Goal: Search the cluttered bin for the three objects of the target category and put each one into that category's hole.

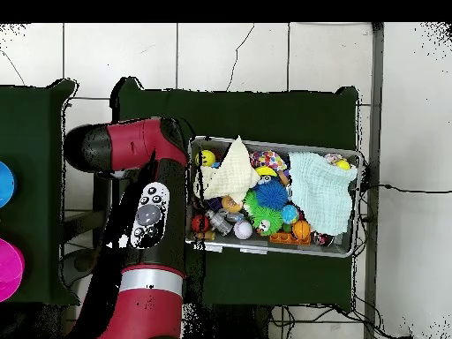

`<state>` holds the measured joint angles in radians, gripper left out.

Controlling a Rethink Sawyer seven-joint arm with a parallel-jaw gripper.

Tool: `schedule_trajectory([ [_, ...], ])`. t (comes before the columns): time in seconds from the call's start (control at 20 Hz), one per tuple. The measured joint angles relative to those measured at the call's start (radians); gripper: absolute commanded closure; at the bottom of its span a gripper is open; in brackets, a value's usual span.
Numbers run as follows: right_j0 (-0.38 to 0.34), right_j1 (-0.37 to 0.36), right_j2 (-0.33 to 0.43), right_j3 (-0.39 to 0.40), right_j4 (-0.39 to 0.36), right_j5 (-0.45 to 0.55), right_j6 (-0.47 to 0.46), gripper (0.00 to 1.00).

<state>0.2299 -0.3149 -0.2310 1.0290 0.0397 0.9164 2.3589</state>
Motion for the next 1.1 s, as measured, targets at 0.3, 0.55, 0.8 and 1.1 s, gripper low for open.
schedule_trajectory([
  [0.3,0.0,0.0,0.0,0.0,-0.002,0.0,0.0,1.0],
  [0.55,0.0,-0.002,0.0,0.0,-0.004,0.006,0.0,1.0],
  [0.8,0.0,-0.01,0.0,0.0,-0.007,0.03,0.0,1.0],
  [1.1,0.0,-0.03,-0.002,0.0,-0.012,0.054,0.0,0.0],
])
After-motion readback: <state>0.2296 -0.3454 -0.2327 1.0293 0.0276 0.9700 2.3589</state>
